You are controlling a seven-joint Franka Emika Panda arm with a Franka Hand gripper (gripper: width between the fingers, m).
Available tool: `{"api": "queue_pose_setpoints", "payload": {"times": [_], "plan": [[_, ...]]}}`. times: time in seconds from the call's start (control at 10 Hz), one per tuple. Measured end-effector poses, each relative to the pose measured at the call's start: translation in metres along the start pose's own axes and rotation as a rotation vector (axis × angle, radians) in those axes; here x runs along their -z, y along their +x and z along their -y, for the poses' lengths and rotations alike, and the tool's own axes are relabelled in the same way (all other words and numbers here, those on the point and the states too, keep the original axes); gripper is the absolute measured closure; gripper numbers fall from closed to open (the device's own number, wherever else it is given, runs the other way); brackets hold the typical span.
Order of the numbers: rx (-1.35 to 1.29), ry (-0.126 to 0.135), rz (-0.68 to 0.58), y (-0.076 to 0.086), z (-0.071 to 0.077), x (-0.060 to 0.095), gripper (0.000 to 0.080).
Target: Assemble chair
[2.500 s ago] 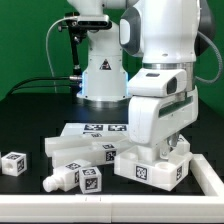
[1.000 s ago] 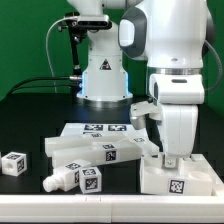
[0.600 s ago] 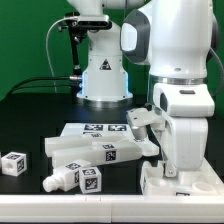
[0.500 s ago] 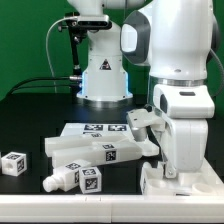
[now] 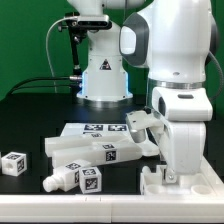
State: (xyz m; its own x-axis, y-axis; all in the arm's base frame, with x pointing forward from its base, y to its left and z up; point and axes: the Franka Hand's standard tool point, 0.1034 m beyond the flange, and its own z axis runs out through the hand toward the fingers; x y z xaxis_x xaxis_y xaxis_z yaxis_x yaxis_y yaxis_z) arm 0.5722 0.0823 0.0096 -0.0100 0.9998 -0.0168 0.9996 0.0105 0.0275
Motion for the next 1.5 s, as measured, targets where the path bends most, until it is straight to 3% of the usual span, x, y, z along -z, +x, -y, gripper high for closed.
{"api": "queue_pose_setpoints", "payload": {"times": [0.1, 0.3, 0.5, 0.6, 0.8, 0.9, 1.1, 1.3, 1.5], "plan": [[-0.003, -0.002, 0.0, 0.0, -0.001, 0.001, 0.0408], [-0.046, -0.039, 0.007, -0.005, -0.007, 0.033, 0.0178], [-0.136, -0.077, 0.0, -0.007, -0.004, 0.053, 0.0156], [-0.239, -0.117, -0.026, -0.004, 0.003, 0.059, 0.015], [-0.222, -0.106, -0.021, -0.005, 0.005, 0.055, 0.015], [-0.354, -0.103, -0.033, -0.003, 0.005, 0.055, 0.015], [-0.676, -0.097, -0.054, 0.012, 0.011, 0.059, 0.015], [-0.99, -0.08, -0.068, 0.034, 0.028, 0.065, 0.015], [-1.099, -0.064, -0.082, 0.04, 0.03, 0.064, 0.015]]}}
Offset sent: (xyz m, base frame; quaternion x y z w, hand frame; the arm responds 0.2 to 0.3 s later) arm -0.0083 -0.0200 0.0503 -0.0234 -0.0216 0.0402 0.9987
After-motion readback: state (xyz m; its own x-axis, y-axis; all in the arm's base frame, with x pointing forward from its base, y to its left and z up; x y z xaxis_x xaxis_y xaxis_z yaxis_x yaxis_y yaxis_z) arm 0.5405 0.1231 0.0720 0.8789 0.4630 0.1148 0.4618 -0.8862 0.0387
